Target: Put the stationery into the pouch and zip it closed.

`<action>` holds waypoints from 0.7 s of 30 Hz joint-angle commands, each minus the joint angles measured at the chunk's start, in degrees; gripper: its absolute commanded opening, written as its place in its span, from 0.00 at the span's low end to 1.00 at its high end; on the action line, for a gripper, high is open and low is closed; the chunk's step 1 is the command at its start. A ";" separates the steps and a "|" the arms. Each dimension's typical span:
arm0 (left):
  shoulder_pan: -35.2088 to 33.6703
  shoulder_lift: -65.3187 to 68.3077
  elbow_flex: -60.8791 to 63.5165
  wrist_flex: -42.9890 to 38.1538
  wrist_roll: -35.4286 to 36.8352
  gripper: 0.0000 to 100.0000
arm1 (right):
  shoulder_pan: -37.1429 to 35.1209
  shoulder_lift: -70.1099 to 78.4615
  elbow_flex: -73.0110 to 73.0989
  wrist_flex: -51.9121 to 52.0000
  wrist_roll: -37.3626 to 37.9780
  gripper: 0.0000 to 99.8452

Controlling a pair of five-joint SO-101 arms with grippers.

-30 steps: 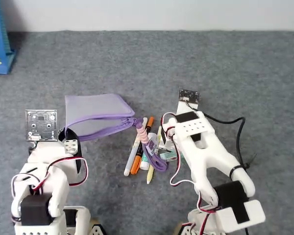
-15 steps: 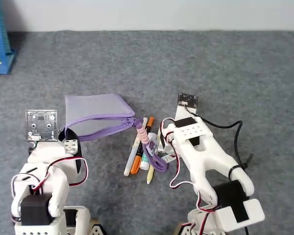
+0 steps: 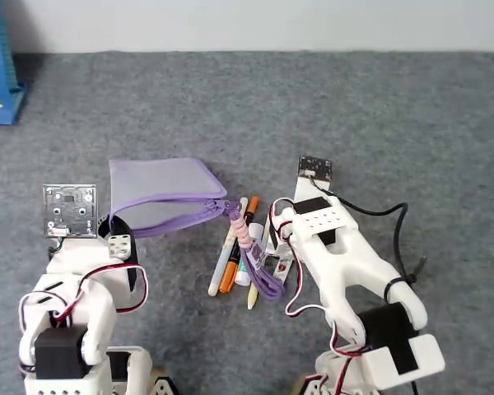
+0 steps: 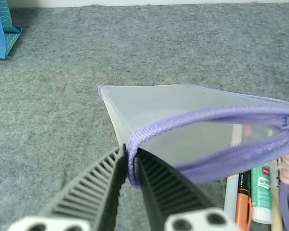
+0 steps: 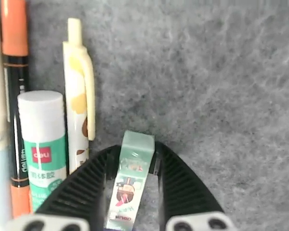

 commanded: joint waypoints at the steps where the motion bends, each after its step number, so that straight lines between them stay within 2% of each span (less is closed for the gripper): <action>1: -0.44 0.79 -0.31 0.09 0.53 0.01 | 3.82 -2.68 -3.43 -2.07 4.48 0.01; 5: -0.35 0.79 -0.31 0.09 0.53 0.01 | 7.60 -2.95 -5.27 -2.24 9.32 0.01; 9: -0.18 0.79 -0.31 0.00 0.53 0.01 | 7.52 -7.43 -6.86 2.86 11.34 0.01; 18: -0.09 1.32 -4.88 0.88 0.53 0.01 | 7.52 -30.29 -6.77 10.24 15.38 0.01; 21: -0.09 1.32 -8.31 2.90 0.53 0.01 | 5.23 -38.37 -6.77 11.65 17.32 0.01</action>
